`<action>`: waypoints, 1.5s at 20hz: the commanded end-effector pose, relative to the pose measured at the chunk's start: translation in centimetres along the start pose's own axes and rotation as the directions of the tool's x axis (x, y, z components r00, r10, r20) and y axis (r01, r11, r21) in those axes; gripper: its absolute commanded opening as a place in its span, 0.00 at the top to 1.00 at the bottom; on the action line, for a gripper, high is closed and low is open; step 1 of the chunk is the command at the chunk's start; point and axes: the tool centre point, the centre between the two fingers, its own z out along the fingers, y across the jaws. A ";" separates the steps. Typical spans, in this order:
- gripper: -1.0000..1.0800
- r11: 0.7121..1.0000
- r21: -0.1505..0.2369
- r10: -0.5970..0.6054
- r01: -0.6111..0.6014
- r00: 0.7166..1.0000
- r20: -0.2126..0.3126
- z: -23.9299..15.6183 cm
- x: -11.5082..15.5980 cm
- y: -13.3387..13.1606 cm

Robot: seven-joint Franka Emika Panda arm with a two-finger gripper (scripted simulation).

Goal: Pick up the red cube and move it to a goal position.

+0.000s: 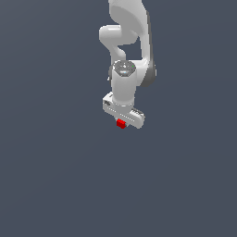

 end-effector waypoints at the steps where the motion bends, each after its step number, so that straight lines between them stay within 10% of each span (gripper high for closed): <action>1: 1.00 1.000 0.001 0.001 -0.001 1.000 -0.001 -2.8 0.0 0.4; 30: 1.00 1.000 0.000 0.000 0.000 1.000 -0.001 -29.6 0.2 3.7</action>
